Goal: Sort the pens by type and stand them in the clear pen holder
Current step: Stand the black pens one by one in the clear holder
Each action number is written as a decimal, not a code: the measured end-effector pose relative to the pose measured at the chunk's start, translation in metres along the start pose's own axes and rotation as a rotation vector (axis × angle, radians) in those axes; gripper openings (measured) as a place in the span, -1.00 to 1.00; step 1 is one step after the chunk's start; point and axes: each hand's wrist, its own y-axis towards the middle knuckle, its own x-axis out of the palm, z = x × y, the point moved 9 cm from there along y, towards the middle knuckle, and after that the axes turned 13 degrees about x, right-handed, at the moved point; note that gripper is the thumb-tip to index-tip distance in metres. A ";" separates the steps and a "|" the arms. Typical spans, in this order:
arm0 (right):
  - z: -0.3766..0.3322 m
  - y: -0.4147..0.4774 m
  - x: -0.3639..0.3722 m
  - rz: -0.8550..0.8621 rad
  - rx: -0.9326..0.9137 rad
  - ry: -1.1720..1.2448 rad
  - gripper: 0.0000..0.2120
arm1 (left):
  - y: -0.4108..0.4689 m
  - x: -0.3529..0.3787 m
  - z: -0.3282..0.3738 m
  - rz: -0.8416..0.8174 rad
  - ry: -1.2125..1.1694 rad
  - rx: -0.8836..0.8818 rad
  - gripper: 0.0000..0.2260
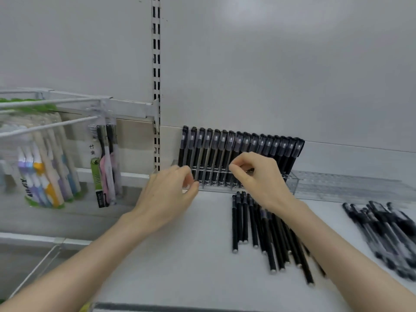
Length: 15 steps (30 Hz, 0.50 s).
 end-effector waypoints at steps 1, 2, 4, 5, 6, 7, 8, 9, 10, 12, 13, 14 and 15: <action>0.007 -0.005 -0.005 -0.022 -0.007 -0.016 -0.89 | -0.001 0.003 0.012 -0.029 -0.006 -0.010 -0.85; 0.015 -0.009 -0.010 -0.048 -0.011 -0.027 -0.89 | -0.003 0.008 0.023 -0.064 -0.022 -0.030 -0.86; 0.031 -0.019 -0.016 -0.110 -0.027 -0.046 -0.90 | -0.009 0.021 0.047 -0.109 -0.049 -0.067 -0.86; 0.039 -0.024 -0.016 -0.140 -0.040 -0.065 -0.90 | -0.013 0.028 0.059 -0.113 -0.055 -0.086 -0.85; 0.048 -0.028 -0.015 -0.170 -0.050 -0.093 -0.91 | -0.017 0.036 0.069 -0.116 -0.053 -0.111 -0.81; 0.056 -0.032 -0.013 -0.200 -0.058 -0.125 -0.91 | -0.021 0.044 0.077 -0.129 -0.040 -0.139 -0.75; 0.064 -0.035 -0.010 -0.231 -0.060 -0.151 -0.89 | -0.025 0.053 0.083 -0.156 -0.016 -0.166 -0.68; 0.069 -0.038 -0.007 -0.263 -0.065 -0.165 -0.85 | -0.028 0.060 0.087 -0.184 0.015 -0.191 -0.62; 0.073 -0.041 -0.003 -0.294 -0.071 -0.177 -0.81 | -0.030 0.065 0.088 -0.205 0.043 -0.217 -0.58; 0.078 -0.045 0.006 -0.338 -0.078 -0.200 -0.75 | -0.030 0.073 0.087 -0.229 0.058 -0.273 -0.55; 0.080 -0.045 0.009 -0.344 -0.075 -0.204 -0.72 | -0.028 0.075 0.086 -0.238 0.036 -0.299 -0.55; 0.082 -0.045 0.010 -0.345 -0.067 -0.202 -0.70 | -0.026 0.079 0.084 -0.248 0.000 -0.328 -0.55; 0.084 -0.045 0.011 -0.343 -0.058 -0.196 -0.68 | -0.024 0.082 0.082 -0.259 -0.033 -0.356 -0.57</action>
